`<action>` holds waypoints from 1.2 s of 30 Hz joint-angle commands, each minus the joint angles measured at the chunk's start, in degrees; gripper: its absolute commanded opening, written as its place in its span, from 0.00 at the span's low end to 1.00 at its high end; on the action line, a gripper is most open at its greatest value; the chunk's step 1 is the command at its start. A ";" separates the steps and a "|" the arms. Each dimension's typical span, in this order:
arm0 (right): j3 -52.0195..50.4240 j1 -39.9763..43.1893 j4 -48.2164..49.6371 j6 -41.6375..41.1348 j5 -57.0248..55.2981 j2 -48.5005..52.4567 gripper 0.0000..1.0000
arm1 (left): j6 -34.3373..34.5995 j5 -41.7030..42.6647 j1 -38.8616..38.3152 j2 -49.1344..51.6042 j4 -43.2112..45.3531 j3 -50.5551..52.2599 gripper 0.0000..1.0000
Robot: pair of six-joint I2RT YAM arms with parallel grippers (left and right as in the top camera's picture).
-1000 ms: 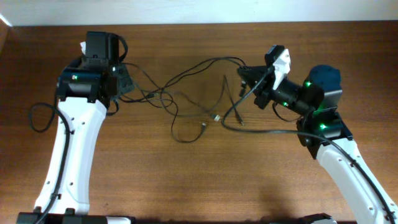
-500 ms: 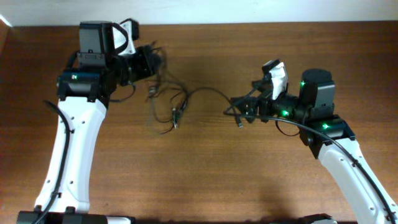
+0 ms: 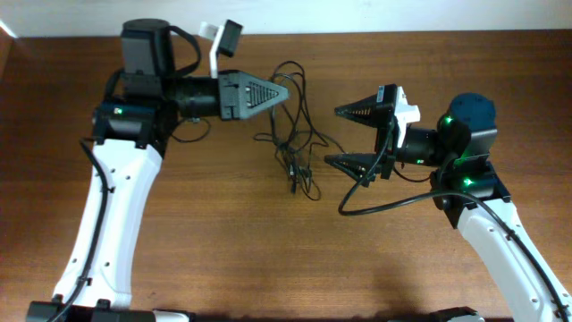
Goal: Untangle cables
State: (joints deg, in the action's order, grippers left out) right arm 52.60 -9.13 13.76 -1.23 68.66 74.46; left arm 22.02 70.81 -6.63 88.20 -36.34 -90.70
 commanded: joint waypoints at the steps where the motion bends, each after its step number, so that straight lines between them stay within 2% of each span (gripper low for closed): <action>1: 0.46 0.09 1.66 0.35 1.44 -0.70 0.99 | -1.16 -8.37 -2.93 -0.02 0.31 -0.44 0.00; 4: 0.46 0.09 3.96 0.33 1.44 -0.70 0.99 | -1.53 -13.25 -6.67 -0.02 0.31 -0.44 0.00; 8: 0.46 0.11 4.48 0.31 -3.89 0.17 0.99 | -2.84 -13.09 -12.07 -0.02 0.31 -0.44 0.00; 9: 0.46 0.11 4.17 0.28 -7.30 0.74 0.99 | -2.84 -10.38 -13.00 -0.02 0.28 -0.44 0.00; 12: 0.46 0.15 -0.76 0.17 -24.76 2.51 0.99 | -2.84 6.73 -13.33 -0.02 0.33 -0.44 0.01; 15: 0.46 0.15 -0.94 -3.82 -32.87 4.07 0.99 | -2.84 14.34 -13.46 -0.02 0.31 -0.44 0.00; 19: 0.46 0.17 -3.06 -6.80 -46.71 4.79 0.99 | -2.82 19.39 -13.42 -0.02 0.31 -0.44 0.00; 24: 0.46 0.26 -6.95 -6.80 -59.76 4.79 0.99 | -2.82 19.21 -10.01 -0.02 0.33 -0.44 0.00; 26: 0.46 0.26 -9.27 -6.80 -64.50 4.79 0.99 | -2.82 17.22 -6.29 -0.04 0.31 -0.44 0.00; 31: 0.46 0.26 -11.06 -6.78 -66.20 4.79 0.99 | -2.82 14.47 0.94 -0.02 0.31 -0.44 0.00; 36: 0.46 0.26 -11.23 -6.78 -66.20 4.79 0.99 | -2.84 2.73 6.25 -0.02 -3.23 -0.44 0.00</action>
State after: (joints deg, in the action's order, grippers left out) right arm 52.64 -9.13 2.76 -7.57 3.86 78.83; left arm 20.49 80.03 -2.61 88.31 -37.43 -90.72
